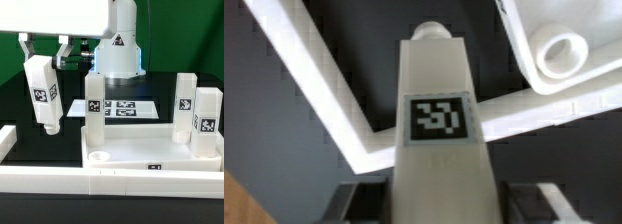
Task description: Assemble desk
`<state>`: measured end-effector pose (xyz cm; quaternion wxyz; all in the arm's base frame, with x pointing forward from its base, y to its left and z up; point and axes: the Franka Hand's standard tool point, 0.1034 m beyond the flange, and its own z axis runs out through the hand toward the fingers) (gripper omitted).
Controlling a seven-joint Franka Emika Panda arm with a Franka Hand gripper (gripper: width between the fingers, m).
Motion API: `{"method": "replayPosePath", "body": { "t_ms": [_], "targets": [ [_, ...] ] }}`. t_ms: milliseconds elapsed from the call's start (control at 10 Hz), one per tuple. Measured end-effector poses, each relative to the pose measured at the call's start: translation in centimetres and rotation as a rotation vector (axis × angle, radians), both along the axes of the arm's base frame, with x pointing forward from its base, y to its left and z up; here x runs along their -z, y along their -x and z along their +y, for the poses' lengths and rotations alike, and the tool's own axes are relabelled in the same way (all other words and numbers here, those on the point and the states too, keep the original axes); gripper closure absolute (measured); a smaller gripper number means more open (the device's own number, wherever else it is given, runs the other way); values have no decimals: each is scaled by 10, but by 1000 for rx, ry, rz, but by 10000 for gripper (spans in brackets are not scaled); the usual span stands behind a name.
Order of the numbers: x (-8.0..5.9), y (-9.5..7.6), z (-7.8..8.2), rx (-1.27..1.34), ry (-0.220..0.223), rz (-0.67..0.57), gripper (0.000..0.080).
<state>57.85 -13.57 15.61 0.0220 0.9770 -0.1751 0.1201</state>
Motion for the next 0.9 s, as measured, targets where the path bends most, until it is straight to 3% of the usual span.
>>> {"method": "replayPosePath", "body": {
  "t_ms": [300,500,700,900],
  "targets": [
    [-13,-21,32,-103,21,-33,509],
    [-12,-21,30,-96,31,-56,509],
    [-16,-27,30,-98,83,-169,509],
    [-17,-26,48,-113,70,-189,509]
  ]
}}
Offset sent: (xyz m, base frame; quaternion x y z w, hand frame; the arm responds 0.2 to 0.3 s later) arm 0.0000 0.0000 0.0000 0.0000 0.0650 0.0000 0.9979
